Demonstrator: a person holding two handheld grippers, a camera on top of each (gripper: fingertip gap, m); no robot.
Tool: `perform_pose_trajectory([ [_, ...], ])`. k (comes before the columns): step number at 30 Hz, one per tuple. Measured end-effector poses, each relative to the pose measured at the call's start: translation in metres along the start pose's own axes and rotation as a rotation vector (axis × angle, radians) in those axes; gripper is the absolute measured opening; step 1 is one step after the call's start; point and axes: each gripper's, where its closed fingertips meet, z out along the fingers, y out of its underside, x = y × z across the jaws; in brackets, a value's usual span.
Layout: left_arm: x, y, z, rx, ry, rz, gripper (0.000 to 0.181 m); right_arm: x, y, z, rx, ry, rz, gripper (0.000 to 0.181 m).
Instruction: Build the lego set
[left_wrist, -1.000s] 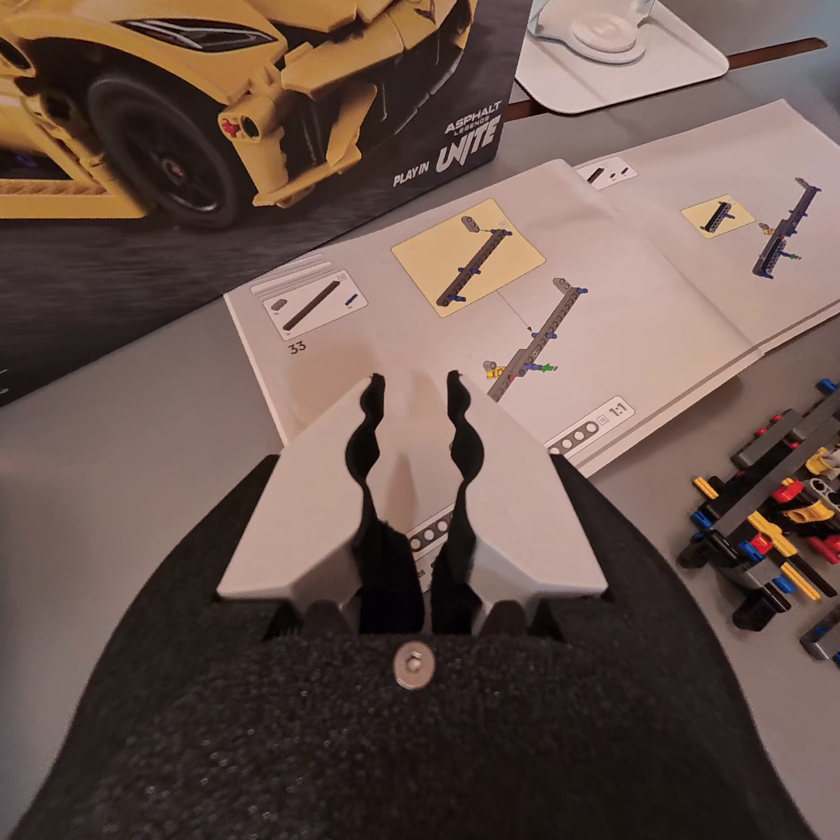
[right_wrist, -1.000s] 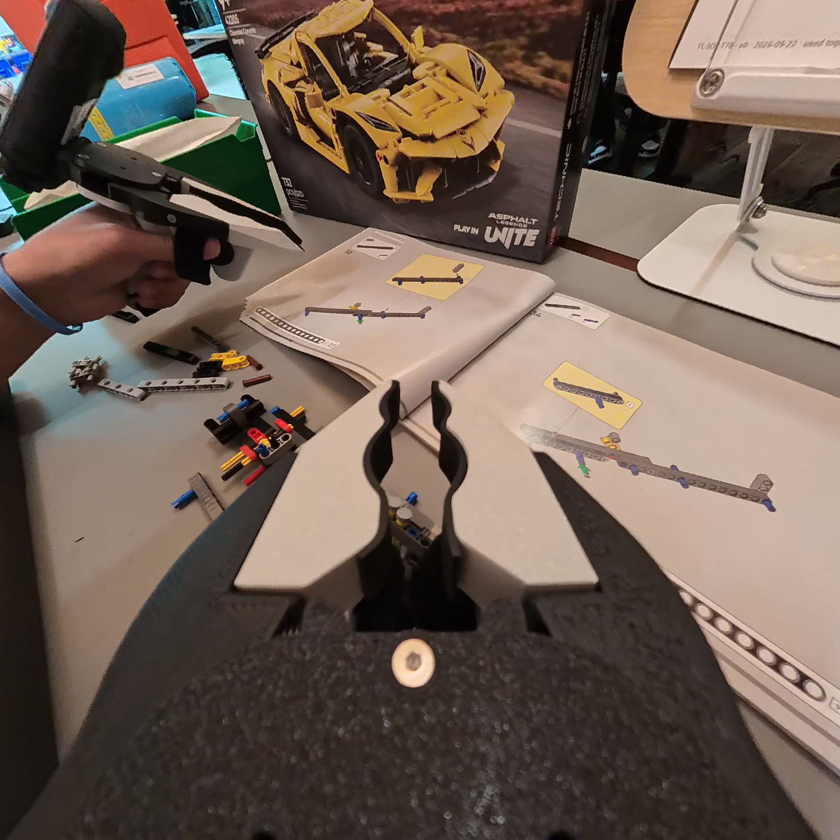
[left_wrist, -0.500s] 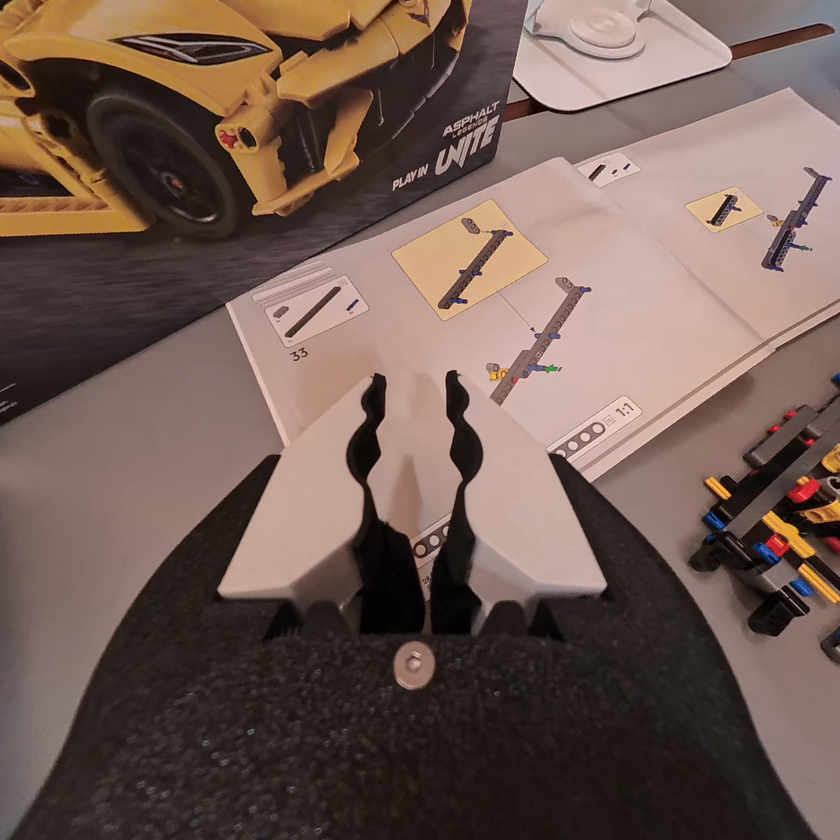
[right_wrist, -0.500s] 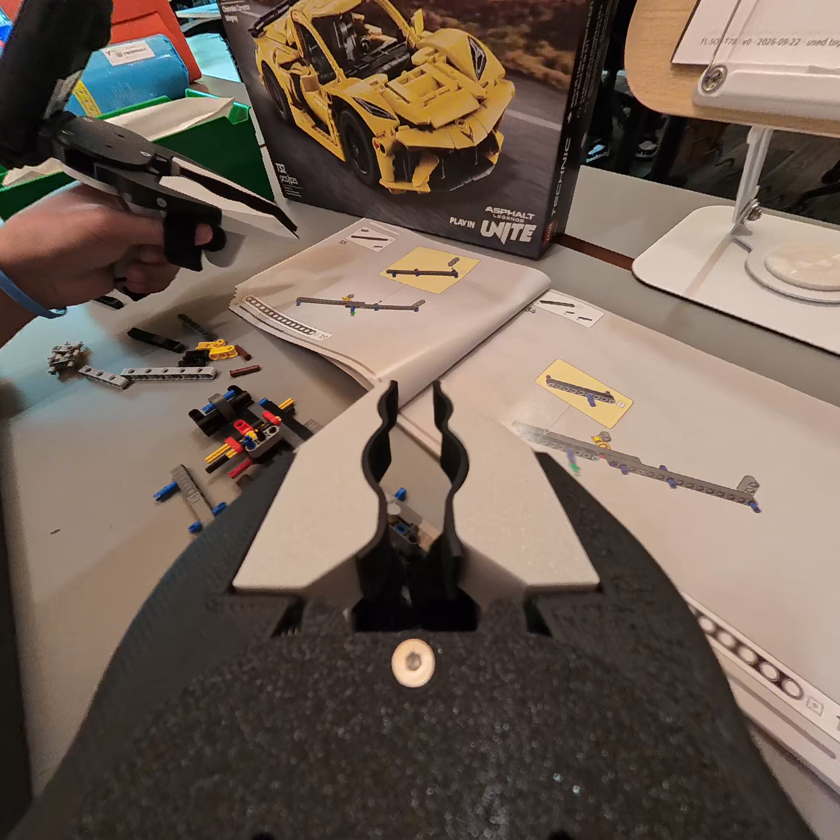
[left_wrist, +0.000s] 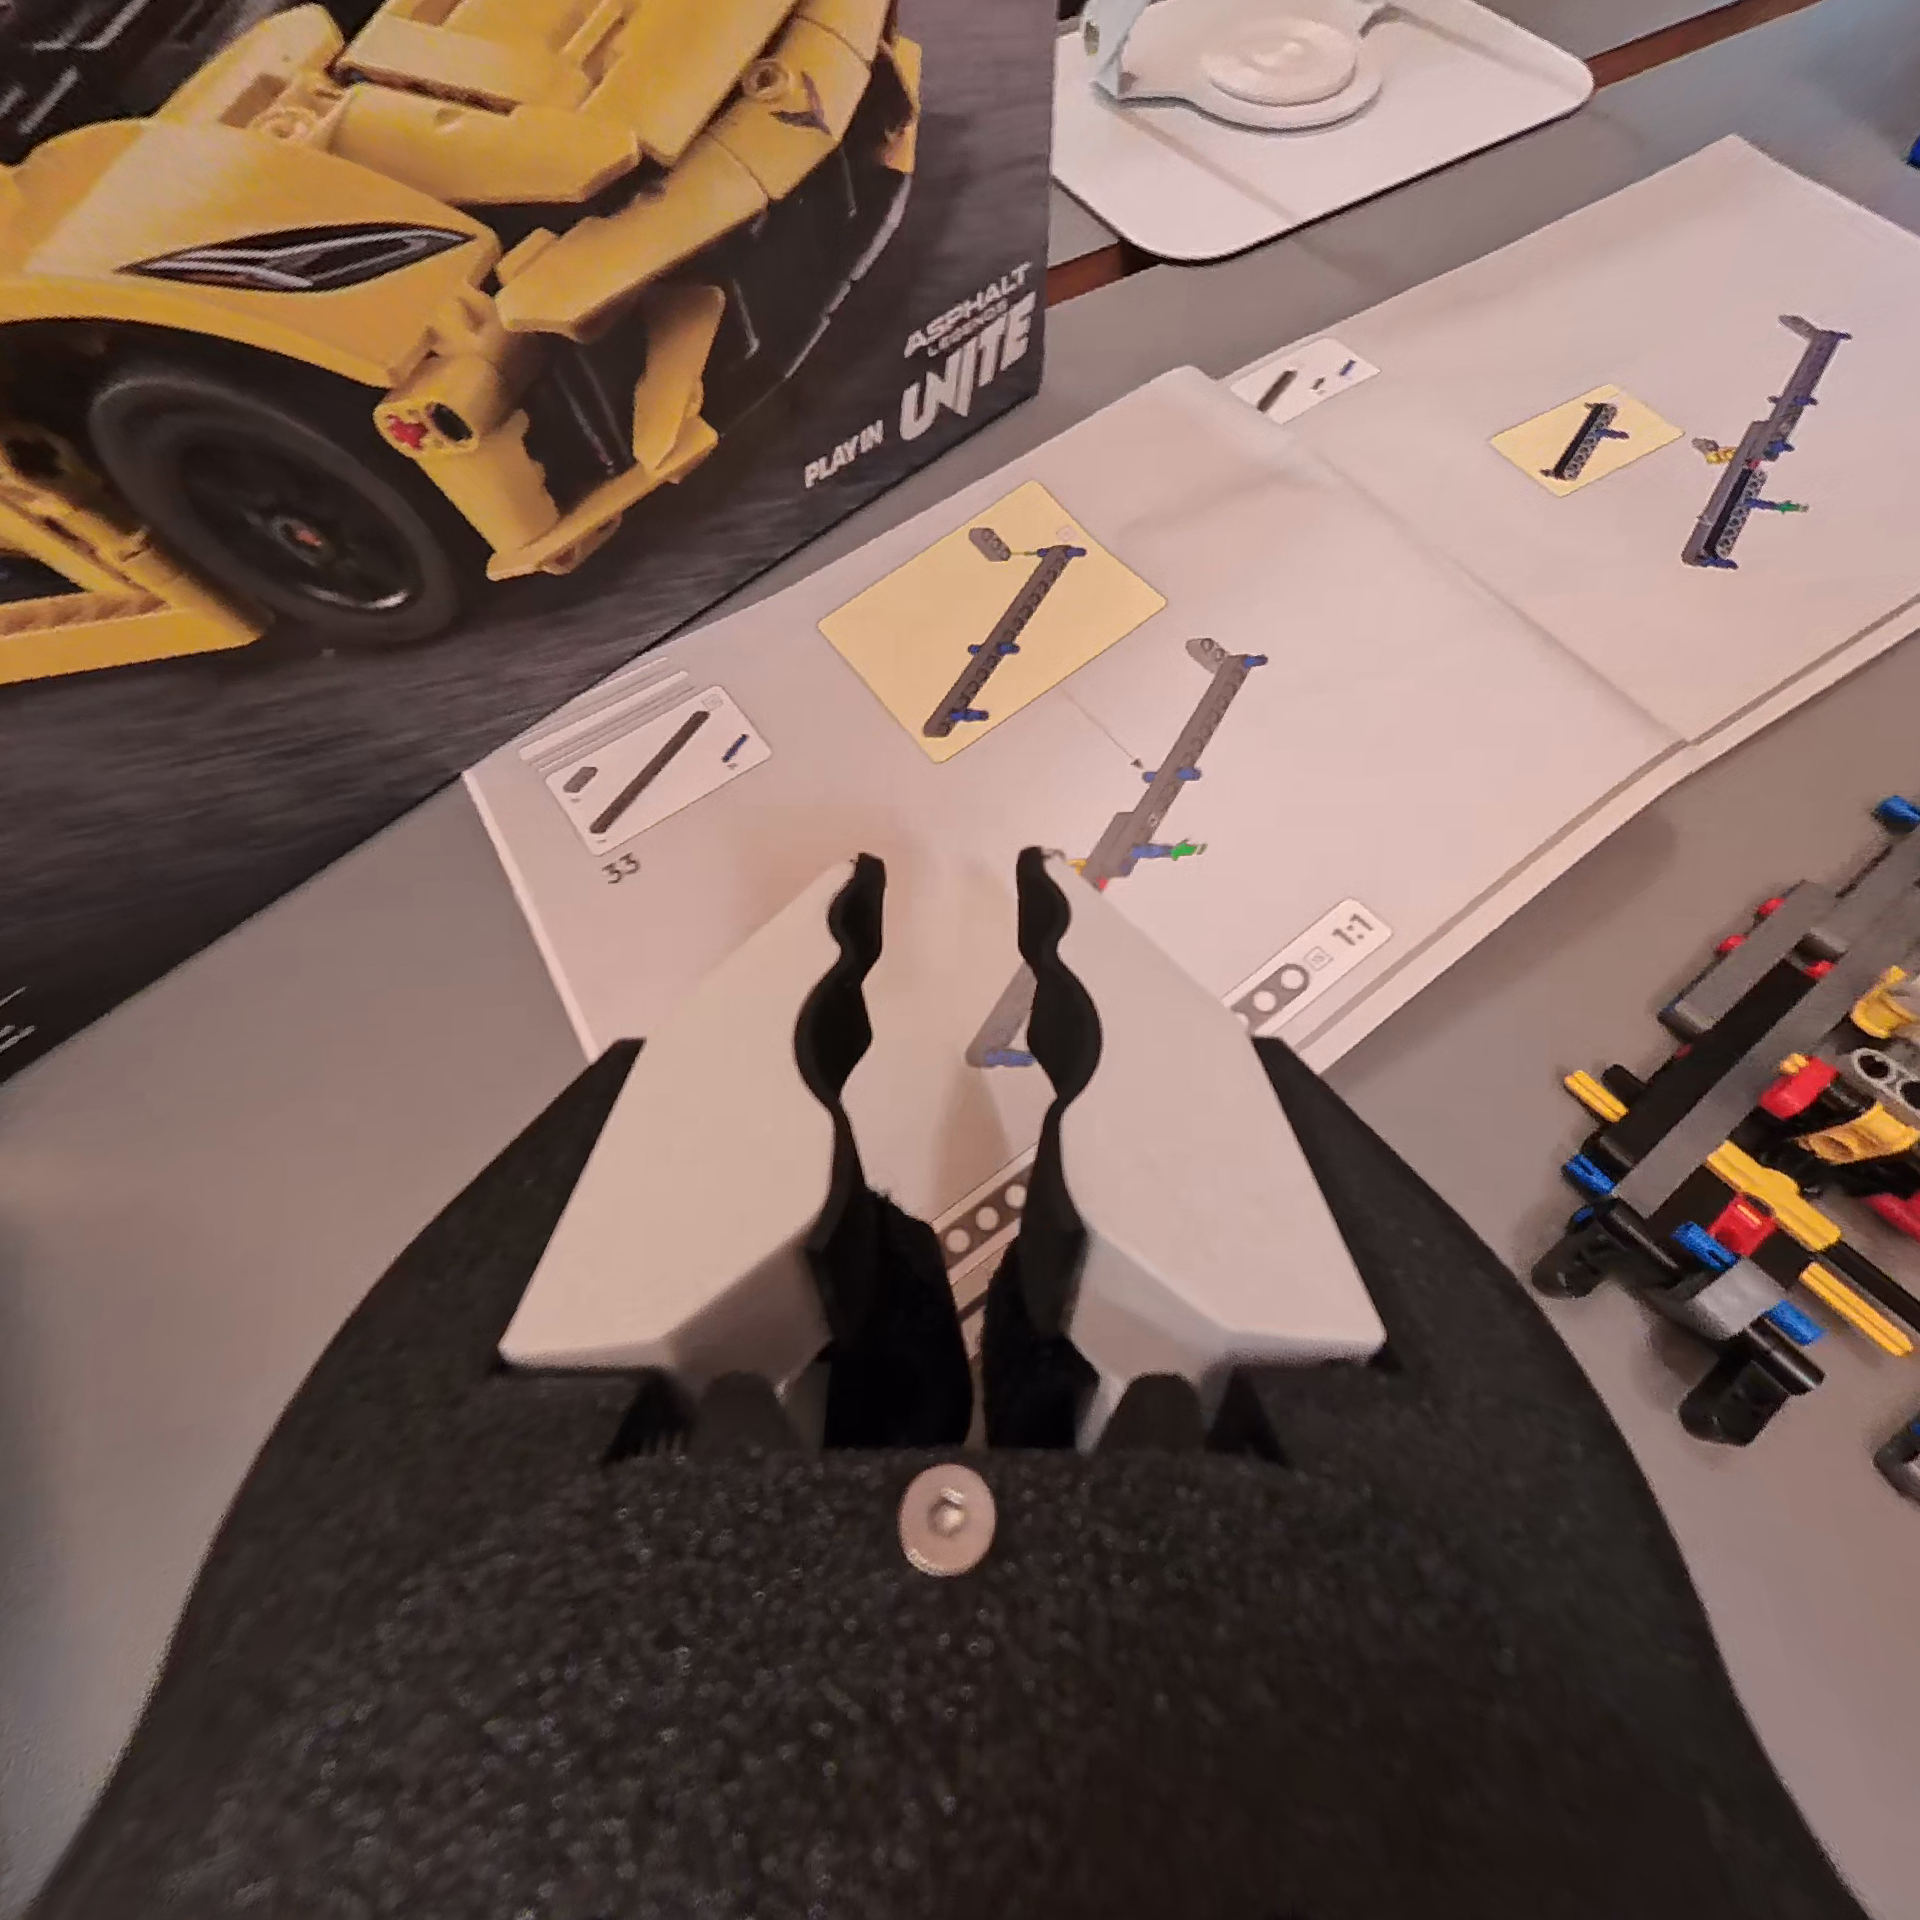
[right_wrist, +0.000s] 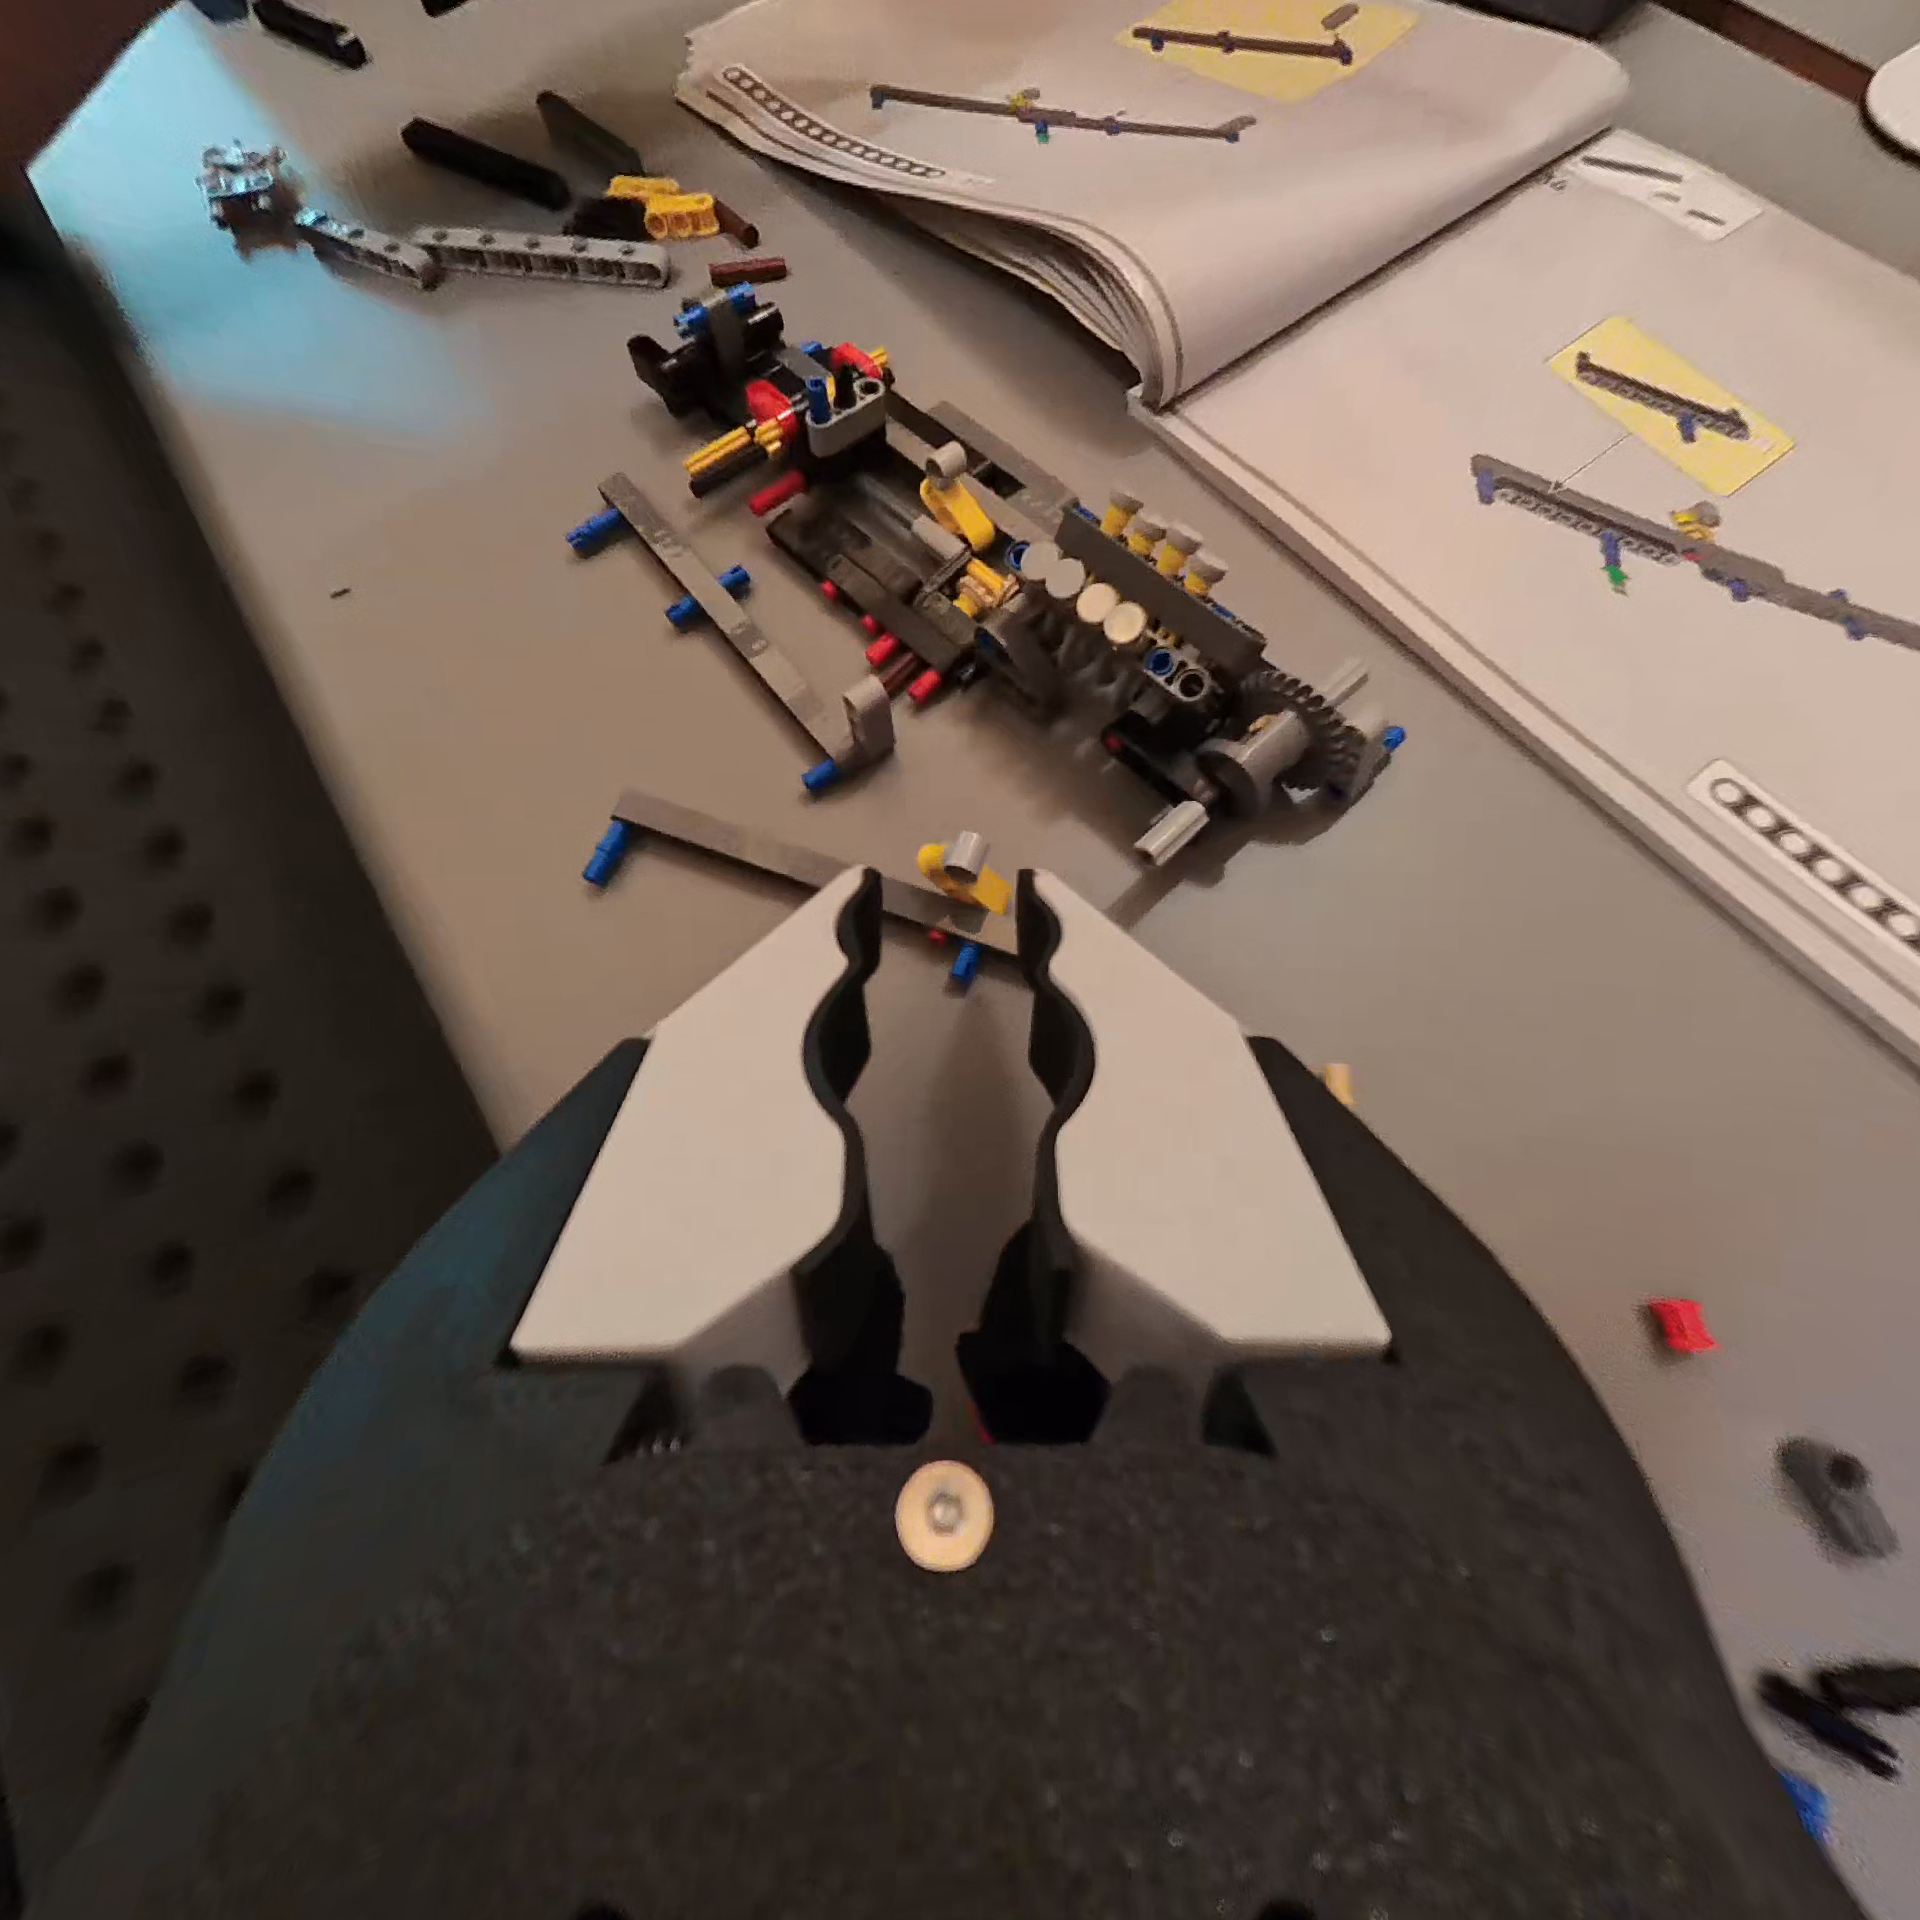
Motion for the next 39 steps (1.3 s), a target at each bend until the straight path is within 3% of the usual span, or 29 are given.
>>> perform_pose_trajectory([
  [7,0.024,-0.007,-0.002,0.032,0.017,0.175,0.025,0.005,0.009,0.025,-0.070,0.040,-0.009,0.017],
  [9,0.054,-0.016,-0.013,0.088,0.182,0.180,0.027,0.002,0.006,0.023,-0.071,0.036,-0.016,0.013],
  [11,0.102,-0.013,-0.040,0.113,0.486,0.187,0.033,-0.001,0.005,0.018,-0.080,0.042,-0.015,0.013],
  [13,0.145,0.021,-0.075,0.015,0.739,0.275,0.032,-0.001,0.005,0.011,-0.083,0.072,-0.011,0.013],
  [14,0.159,0.040,-0.087,-0.030,0.790,0.333,0.030,0.000,0.004,0.007,-0.069,0.092,-0.003,0.013],
  [16,0.174,0.068,-0.092,-0.093,0.776,0.428,0.028,0.000,-0.003,0.000,-0.007,0.108,0.052,0.013],
  [18,0.184,0.080,-0.087,-0.115,0.727,0.466,0.030,-0.001,-0.012,-0.003,0.063,0.105,0.130,0.013],
  [22,0.197,0.078,-0.069,-0.117,0.622,0.528,0.028,0.011,-0.015,-0.003,0.107,0.228,0.157,0.013],
  [26,0.195,0.087,-0.055,-0.229,0.556,0.618,0.017,0.019,-0.014,-0.007,0.099,0.346,0.104,0.013],
  [28,0.201,0.089,-0.056,-0.243,0.600,0.605,0.009,0.019,-0.011,-0.004,0.073,0.359,0.084,0.013],
  [34,0.205,0.098,-0.059,-0.326,0.635,0.575,0.023,0.020,-0.006,0.001,0.019,0.385,0.052,0.013],
  [39,0.208,0.103,-0.066,-0.352,0.632,0.603,0.013,0.020,-0.006,-0.001,0.024,0.400,0.040,0.013],
])
